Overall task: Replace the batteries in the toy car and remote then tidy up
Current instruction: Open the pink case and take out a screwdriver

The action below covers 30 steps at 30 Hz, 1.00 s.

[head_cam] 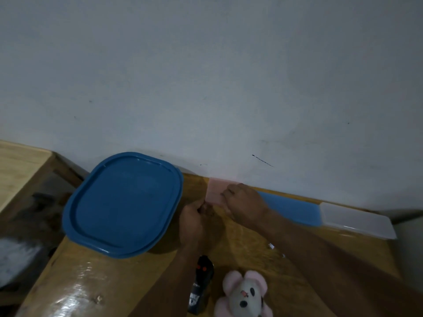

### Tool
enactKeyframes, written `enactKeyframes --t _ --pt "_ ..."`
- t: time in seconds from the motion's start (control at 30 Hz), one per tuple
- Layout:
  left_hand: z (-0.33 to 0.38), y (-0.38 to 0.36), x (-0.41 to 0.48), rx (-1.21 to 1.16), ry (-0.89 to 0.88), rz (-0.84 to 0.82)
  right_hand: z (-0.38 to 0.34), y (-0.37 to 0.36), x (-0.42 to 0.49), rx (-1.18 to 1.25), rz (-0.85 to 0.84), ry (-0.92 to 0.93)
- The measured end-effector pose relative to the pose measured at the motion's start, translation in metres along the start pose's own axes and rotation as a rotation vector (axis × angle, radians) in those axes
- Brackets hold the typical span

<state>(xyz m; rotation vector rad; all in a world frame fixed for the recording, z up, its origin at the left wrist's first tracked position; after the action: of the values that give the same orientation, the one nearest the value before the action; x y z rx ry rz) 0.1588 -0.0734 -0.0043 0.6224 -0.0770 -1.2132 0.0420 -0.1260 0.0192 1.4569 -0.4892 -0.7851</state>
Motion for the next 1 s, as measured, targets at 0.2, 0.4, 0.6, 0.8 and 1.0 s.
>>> enactKeyframes --t 0.2,0.4,0.6,0.8,1.0 --pt "0.005 0.003 -0.004 -0.054 -0.017 -0.028 -0.017 0.003 0.003 -0.142 -0.098 0.047" --pt "0.000 0.004 -0.002 0.003 -0.037 0.029 -0.007 0.030 0.003 -0.007 -0.031 0.035" --pt "-0.013 0.008 -0.004 0.200 0.054 0.088 0.027 0.039 -0.010 0.221 0.062 -0.104" --pt "-0.018 0.011 -0.015 0.175 0.093 0.094 0.038 0.053 -0.006 0.040 0.231 -0.283" --pt "-0.016 0.014 -0.019 0.154 0.113 0.095 0.027 0.035 -0.001 0.207 0.156 -0.232"
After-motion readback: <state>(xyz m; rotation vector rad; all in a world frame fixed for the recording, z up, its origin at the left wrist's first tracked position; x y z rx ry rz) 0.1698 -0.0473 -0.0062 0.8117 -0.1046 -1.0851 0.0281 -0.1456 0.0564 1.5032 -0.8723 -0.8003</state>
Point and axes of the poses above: each hand's wrist, its own x-axis towards the middle knuckle, its own y-axis out of the back of the hand, z = x × y, the point moved 8 cm from there along x, towards the middle knuckle, and after that the axes turned 3 degrees about y, right-handed, at the moved point
